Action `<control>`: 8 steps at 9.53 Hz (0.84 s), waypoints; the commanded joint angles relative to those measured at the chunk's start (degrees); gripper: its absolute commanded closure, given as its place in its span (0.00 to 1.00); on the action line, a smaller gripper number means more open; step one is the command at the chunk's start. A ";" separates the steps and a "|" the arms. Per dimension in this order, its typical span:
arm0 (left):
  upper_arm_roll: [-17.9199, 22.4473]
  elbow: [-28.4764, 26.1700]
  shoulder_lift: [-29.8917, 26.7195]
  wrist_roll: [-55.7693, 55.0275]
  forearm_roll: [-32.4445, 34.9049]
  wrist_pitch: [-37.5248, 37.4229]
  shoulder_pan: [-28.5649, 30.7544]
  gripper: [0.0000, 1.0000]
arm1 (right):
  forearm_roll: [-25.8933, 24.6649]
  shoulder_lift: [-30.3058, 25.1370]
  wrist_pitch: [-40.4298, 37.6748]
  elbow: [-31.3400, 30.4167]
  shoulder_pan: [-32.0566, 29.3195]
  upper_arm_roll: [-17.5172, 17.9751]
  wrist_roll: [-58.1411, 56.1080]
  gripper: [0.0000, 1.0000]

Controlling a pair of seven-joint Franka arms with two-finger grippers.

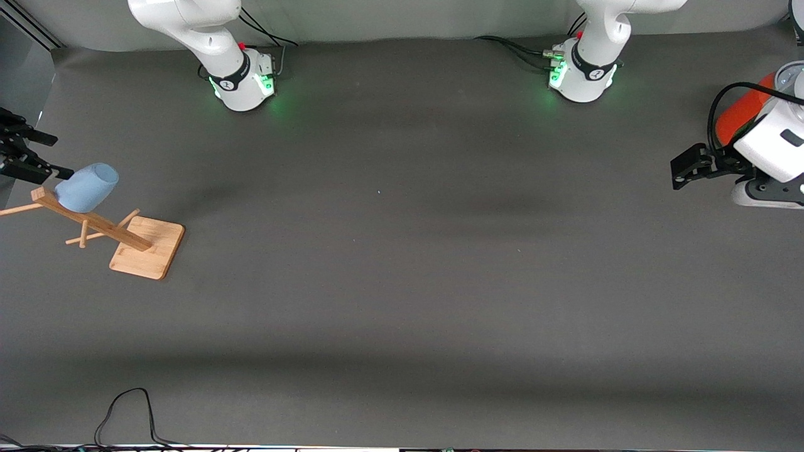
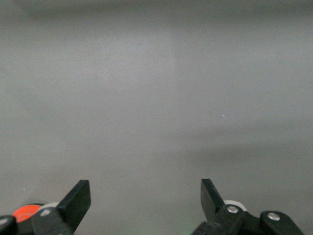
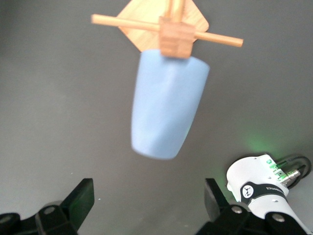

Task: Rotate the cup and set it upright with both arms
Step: 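Move the right gripper to the light blue cup on the wooden stand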

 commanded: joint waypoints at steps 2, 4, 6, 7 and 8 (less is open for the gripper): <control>0.23 0.89 0.17 -0.49 -0.24 -0.33 -0.42 0.00 | 0.71 6.54 1.07 0.50 0.13 -2.72 0.22 0.00; 0.23 0.89 0.17 -0.41 -0.24 -0.33 -0.42 0.00 | 0.79 7.87 2.99 0.41 -0.31 -2.98 -0.65 0.00; 0.23 0.89 0.17 -0.41 -0.24 -0.33 -0.42 0.00 | 1.32 9.63 4.84 0.24 -0.58 -3.25 -2.67 0.00; 0.23 0.89 0.17 -0.41 -0.24 -0.33 -0.42 0.00 | 1.32 9.90 4.94 0.15 -0.58 -3.59 -3.02 0.00; 0.23 0.89 0.17 -0.41 -0.24 -0.33 -0.42 0.00 | 1.32 9.90 5.03 -0.20 -0.58 -3.60 -3.20 0.00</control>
